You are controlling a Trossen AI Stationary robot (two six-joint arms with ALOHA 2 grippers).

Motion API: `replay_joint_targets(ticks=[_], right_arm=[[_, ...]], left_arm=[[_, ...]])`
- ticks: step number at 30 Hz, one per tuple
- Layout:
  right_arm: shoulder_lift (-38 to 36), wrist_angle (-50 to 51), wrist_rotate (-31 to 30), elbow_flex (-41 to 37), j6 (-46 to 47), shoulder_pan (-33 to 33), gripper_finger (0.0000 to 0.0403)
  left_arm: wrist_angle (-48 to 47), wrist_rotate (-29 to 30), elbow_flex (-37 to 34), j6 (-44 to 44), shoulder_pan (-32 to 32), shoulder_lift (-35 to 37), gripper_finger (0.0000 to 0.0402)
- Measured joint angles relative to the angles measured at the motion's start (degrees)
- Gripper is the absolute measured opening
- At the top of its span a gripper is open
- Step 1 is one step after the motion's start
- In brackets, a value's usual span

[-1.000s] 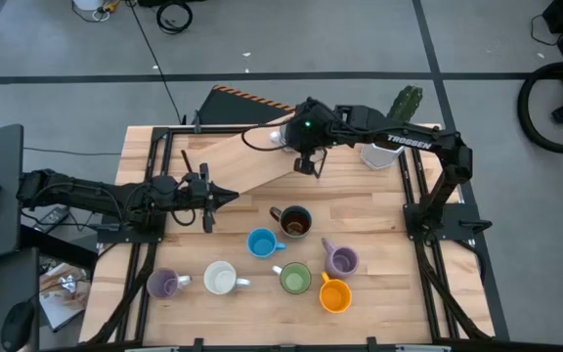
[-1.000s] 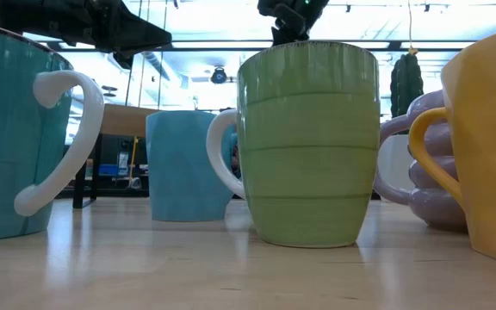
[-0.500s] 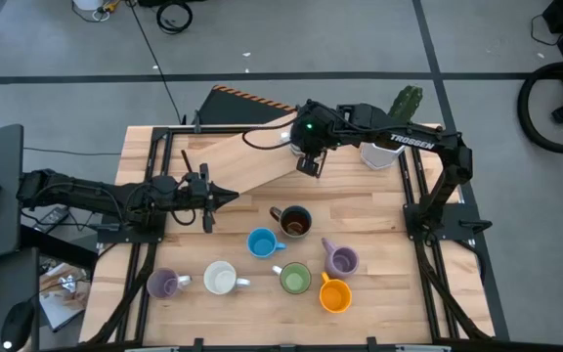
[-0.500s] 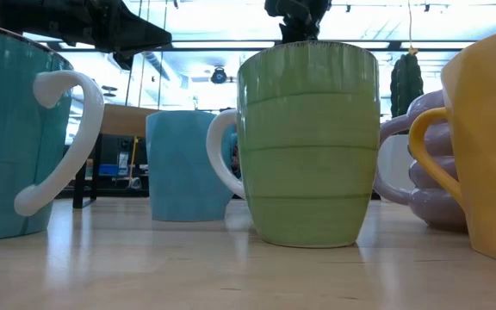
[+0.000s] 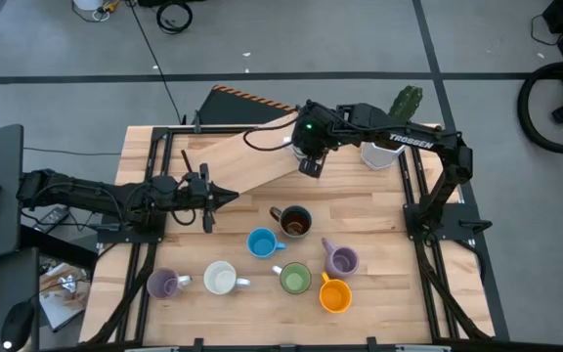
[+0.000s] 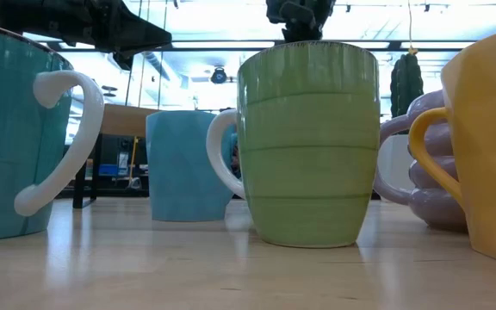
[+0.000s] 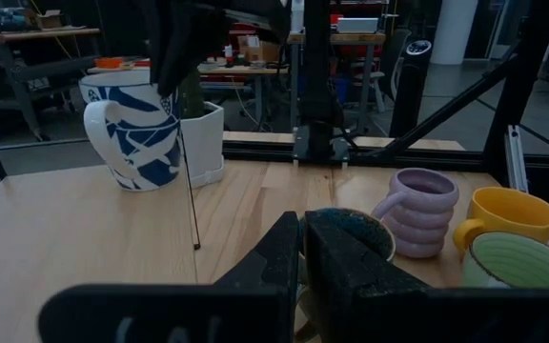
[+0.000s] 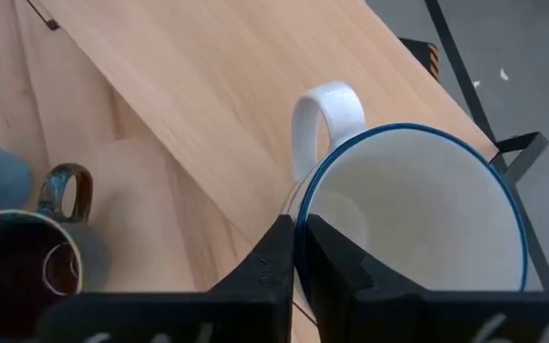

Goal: Place coffee mugs
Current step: Put the pattern white mug on the shelf

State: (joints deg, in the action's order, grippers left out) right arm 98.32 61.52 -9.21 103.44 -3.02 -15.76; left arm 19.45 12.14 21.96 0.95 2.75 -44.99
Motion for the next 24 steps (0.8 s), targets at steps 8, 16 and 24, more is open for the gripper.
replay_joint_targets(ticks=[8,16,24], right_arm=[[-0.02,-3.26,-0.13,-0.07,-0.86,-1.34,0.0082],[-0.04,-4.49,0.18,0.16,-0.02,-1.6,0.0143],[-0.22,-2.87,2.16,5.52,-9.87,-1.1,0.0178]], left_arm=[[-0.01,0.0,0.0,-0.02,0.0,0.0,0.0027],[-0.01,0.0,0.0,-0.11,0.0,0.0,0.0027],[-0.16,0.0,0.0,-0.13,-0.01,0.0,0.0027]])
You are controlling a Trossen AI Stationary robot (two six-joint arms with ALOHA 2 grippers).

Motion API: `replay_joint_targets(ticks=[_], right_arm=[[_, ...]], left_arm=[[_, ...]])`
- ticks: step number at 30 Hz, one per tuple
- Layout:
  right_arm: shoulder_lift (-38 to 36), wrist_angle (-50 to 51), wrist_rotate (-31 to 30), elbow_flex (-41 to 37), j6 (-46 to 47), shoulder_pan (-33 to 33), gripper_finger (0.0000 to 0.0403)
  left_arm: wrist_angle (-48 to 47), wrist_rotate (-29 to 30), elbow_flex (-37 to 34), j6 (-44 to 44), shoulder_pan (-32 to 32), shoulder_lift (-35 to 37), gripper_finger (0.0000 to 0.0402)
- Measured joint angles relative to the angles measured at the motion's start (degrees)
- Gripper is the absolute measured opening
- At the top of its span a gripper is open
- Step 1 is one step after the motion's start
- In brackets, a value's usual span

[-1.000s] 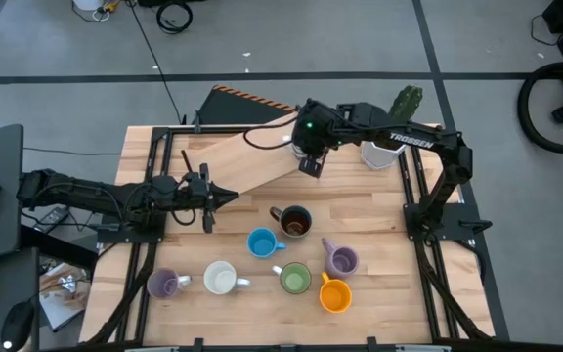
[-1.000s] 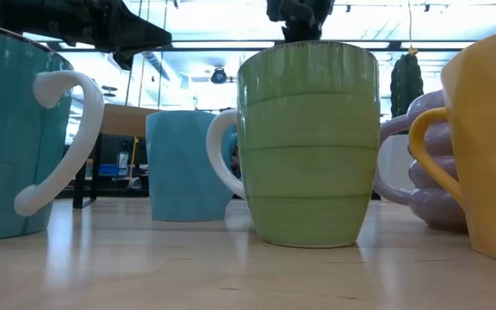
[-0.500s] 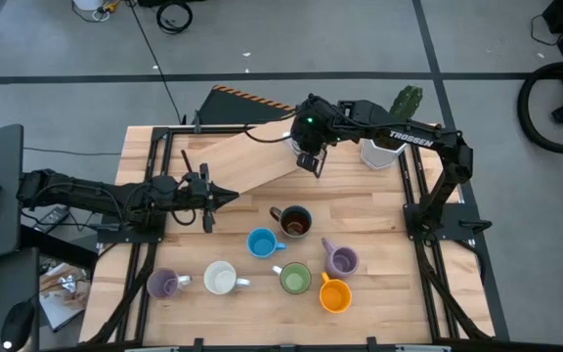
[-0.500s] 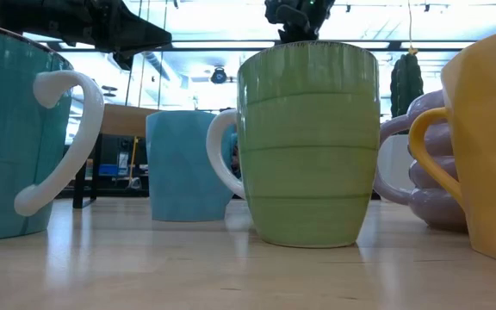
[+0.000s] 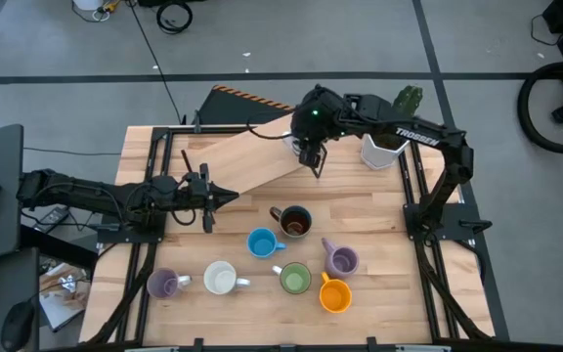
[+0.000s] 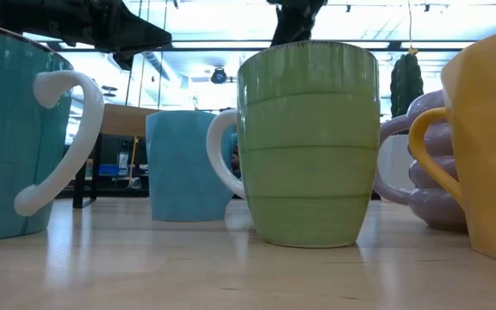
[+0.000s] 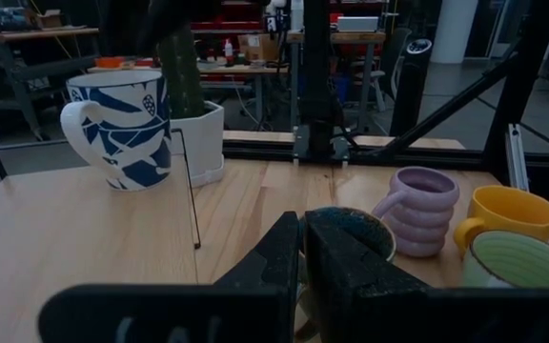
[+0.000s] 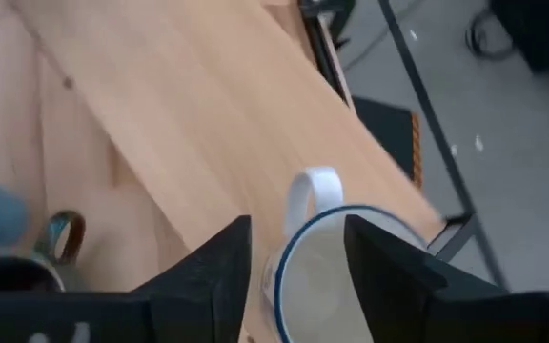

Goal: Place coffee mugs
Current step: Put the pattern white mug on the shelf

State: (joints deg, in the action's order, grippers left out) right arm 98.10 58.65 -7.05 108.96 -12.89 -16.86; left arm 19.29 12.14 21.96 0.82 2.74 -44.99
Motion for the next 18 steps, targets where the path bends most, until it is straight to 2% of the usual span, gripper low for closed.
replay_joint_targets(ticks=[6,10,16,18], right_arm=[[0.0,5.9,2.04,0.77,-20.2,-0.15,0.0185],[0.07,9.78,-0.24,0.75,-21.15,-0.15,0.0184],[0.09,12.69,-9.57,0.75,-19.41,0.93,0.0185],[0.07,13.16,-10.19,0.75,-19.25,1.59,0.0185]], left_arm=[[-0.46,0.0,0.0,-0.04,0.02,0.0,0.0027],[-0.58,0.0,-0.01,-0.06,0.01,-0.01,0.0027],[-0.57,0.0,0.0,-0.15,0.0,-0.02,0.0027],[-0.55,0.01,-0.01,-0.15,0.0,0.0,0.0027]])
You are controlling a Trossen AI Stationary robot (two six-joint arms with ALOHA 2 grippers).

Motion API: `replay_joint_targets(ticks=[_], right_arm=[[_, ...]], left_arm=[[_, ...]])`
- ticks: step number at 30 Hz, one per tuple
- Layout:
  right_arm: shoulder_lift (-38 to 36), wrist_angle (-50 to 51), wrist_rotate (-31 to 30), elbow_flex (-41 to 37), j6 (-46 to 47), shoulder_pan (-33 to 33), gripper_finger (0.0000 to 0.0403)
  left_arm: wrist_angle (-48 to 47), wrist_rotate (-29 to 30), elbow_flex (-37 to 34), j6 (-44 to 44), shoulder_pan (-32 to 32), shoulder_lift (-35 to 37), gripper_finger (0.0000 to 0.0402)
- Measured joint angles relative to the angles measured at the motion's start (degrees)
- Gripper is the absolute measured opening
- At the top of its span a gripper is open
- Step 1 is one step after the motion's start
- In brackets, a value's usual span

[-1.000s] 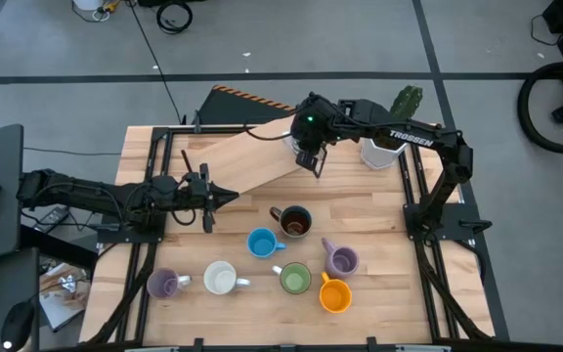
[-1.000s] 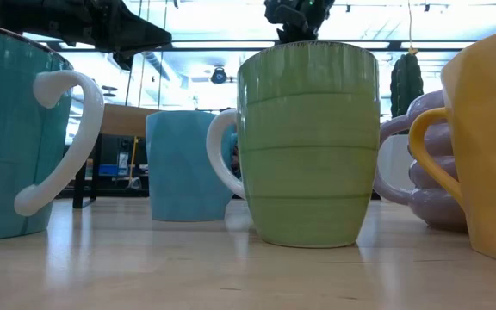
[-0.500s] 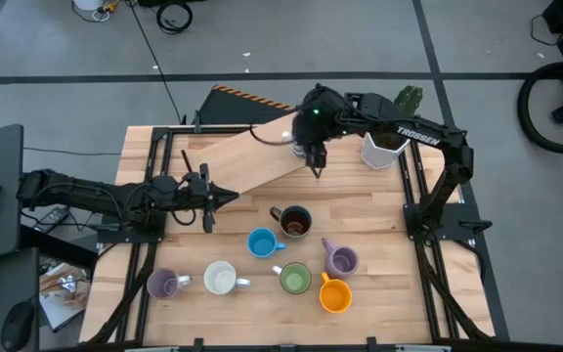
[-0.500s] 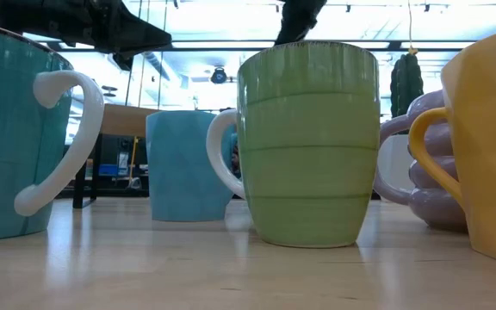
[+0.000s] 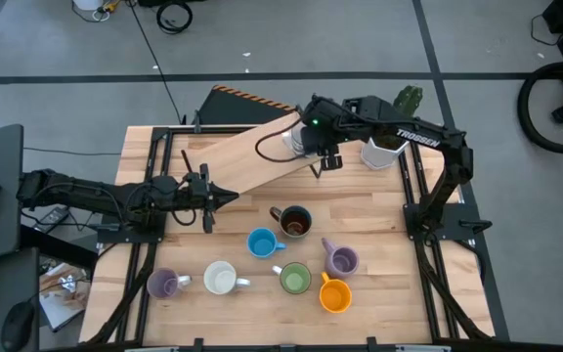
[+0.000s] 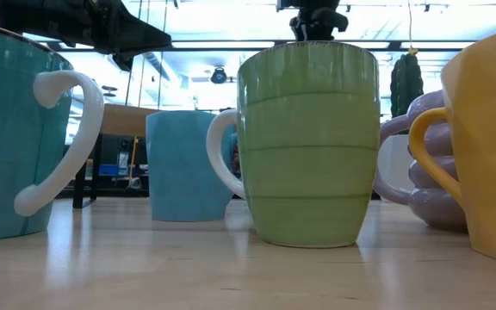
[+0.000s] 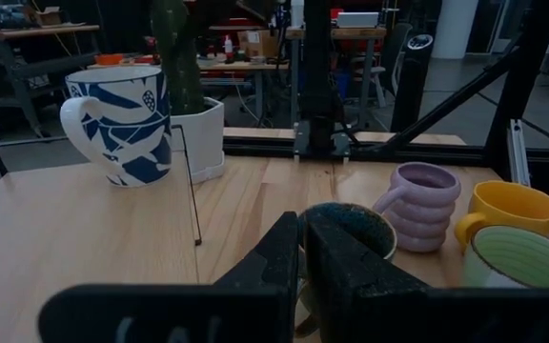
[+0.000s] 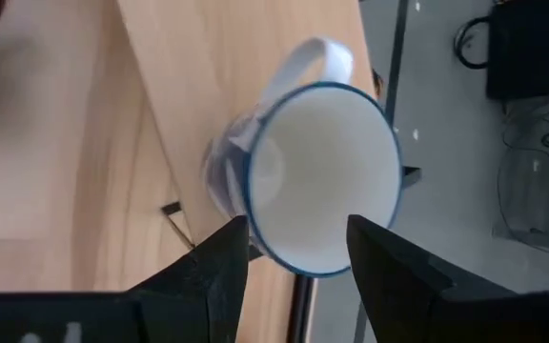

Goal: Place coffee mugs
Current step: Put the pattern white mug on the shelf

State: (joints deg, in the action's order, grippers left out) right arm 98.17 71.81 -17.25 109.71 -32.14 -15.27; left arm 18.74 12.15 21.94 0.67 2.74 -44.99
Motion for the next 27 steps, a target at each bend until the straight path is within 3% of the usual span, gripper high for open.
replay_joint_targets(ticks=[8,18,24,27], right_arm=[[0.0,3.32,0.19,0.0,-0.13,0.97,0.0185],[0.17,3.35,0.79,0.0,-9.52,0.96,0.0185],[0.17,1.71,5.52,-0.51,-11.52,-1.49,0.0184],[0.22,1.07,5.14,-2.29,-12.02,-2.47,0.0177]], left_arm=[[-0.02,-0.01,-0.01,0.02,0.0,0.0,0.0027],[-0.22,0.01,-0.01,0.13,0.0,0.0,0.0027],[-0.2,0.01,-0.01,0.17,0.0,-0.02,0.0027],[-0.2,0.01,-0.01,0.17,0.0,-0.02,0.0027]])
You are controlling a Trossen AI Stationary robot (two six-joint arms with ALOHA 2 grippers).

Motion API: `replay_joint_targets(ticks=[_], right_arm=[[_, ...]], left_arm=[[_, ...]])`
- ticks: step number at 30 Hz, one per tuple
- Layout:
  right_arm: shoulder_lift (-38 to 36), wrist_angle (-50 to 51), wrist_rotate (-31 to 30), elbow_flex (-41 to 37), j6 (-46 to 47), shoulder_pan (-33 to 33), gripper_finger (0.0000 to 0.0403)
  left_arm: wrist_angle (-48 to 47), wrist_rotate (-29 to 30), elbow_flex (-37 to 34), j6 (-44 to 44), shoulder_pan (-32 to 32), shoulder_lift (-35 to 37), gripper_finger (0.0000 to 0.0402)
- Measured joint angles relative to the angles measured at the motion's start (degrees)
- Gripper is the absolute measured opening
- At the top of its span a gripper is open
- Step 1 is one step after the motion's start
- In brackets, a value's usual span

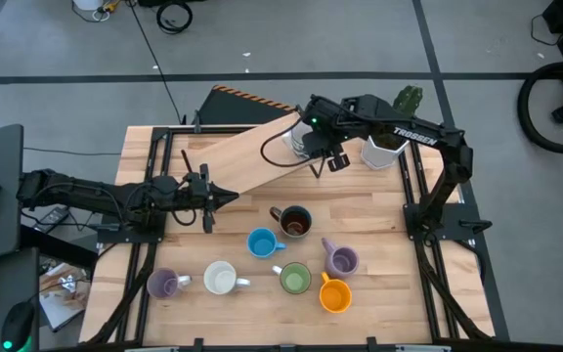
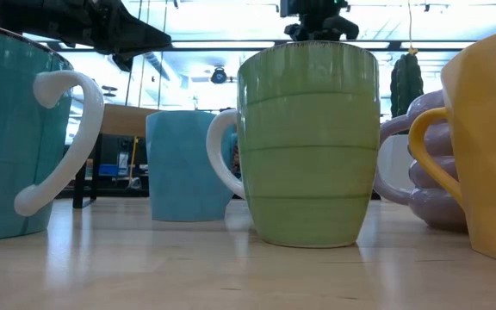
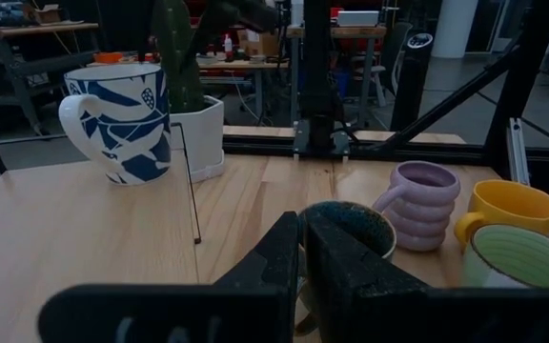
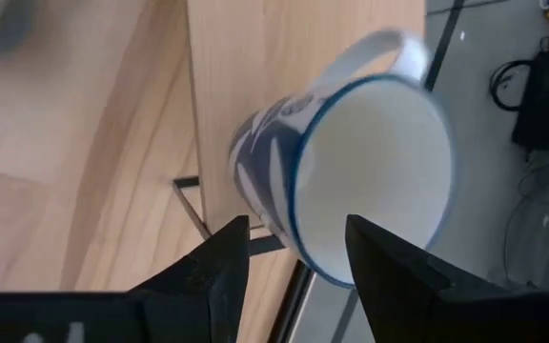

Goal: Place coffee mugs
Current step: Put the pattern white mug on the shelf

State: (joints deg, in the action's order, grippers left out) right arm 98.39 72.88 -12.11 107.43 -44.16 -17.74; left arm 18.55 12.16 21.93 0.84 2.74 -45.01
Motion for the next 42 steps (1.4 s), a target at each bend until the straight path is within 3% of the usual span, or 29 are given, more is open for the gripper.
replay_joint_targets(ticks=[11,24,42], right_arm=[[0.0,-5.52,-0.21,-4.78,-3.85,-1.53,0.0115],[0.0,-7.74,5.26,-4.91,-2.79,-0.68,0.0047],[0.0,-7.69,2.79,-4.79,18.5,1.92,0.0036]], left_arm=[[-0.48,0.0,0.0,-0.02,0.0,0.0,0.0027],[-0.44,-0.01,0.0,0.11,0.02,0.0,0.0027],[1.09,-0.01,0.0,0.44,0.0,0.0,0.0027]])
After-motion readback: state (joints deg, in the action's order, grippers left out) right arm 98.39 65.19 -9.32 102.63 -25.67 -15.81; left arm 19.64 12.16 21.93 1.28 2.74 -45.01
